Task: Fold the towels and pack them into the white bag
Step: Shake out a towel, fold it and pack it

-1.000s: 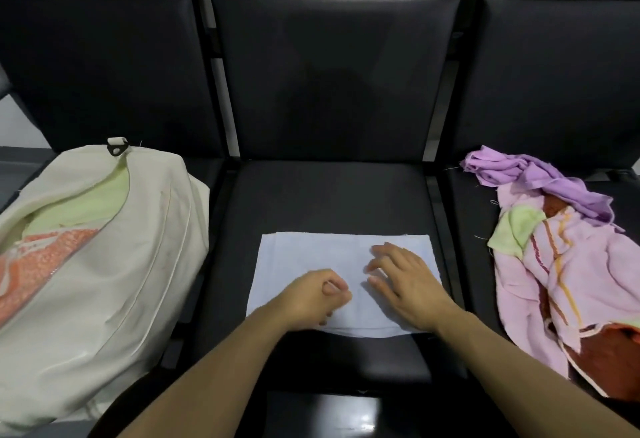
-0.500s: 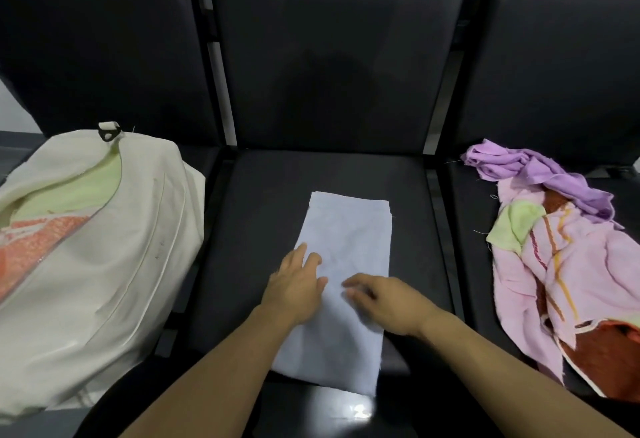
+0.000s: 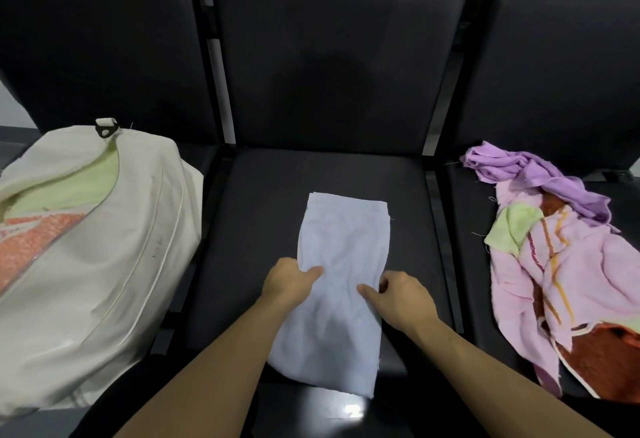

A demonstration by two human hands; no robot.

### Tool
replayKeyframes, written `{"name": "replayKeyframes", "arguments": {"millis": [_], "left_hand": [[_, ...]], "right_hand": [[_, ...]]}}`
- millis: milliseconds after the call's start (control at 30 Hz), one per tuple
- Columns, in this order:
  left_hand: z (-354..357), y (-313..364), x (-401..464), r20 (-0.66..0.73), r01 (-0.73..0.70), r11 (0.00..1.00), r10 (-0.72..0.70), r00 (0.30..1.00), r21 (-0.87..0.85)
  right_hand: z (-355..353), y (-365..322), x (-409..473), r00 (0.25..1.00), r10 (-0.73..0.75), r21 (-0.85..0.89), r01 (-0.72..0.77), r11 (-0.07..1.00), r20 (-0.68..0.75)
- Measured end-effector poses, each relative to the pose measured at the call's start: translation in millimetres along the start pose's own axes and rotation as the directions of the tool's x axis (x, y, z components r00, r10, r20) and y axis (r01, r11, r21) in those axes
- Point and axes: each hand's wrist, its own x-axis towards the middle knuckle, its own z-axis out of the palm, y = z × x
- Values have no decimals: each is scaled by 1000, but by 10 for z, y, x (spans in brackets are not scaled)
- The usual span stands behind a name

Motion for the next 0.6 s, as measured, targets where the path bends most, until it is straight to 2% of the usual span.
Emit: {"name": "replayKeyframes", "arguments": {"millis": [100,200,233,300,333,400,533,600], "left_hand": [[-72,10,-26,-53,-36,983,27,998,-183],[-166,54,-79,-123,-106,948,71,990,-300],[-189,80,-108,-115,-105,934,69,991,-343],[-210,112,-173,-47,-70,911,55,997,-406],[-211,122,-212,-12,-55,909,55,998,-412],[-205,127,-272,25,-61,909,78,997,-412],[-205,117,-280,24,-73,901,92,995,-428],[-204,115,-277,3,-93,891,105,994,-445]], "right_hand": [[1,21,15,996,-58,185,70,980,-68],[-87,44,30,988,-56,412,112,904,-146],[-137,21,7,995,-13,515,62,855,-99],[-194,-49,-64,991,66,720,-132,681,119],[-189,-73,-94,968,82,764,-238,600,237],[-162,-118,-151,916,82,774,-377,508,392],[-169,-187,-161,889,90,827,-452,334,450],[-224,-193,-175,896,41,850,-433,301,442]]}}
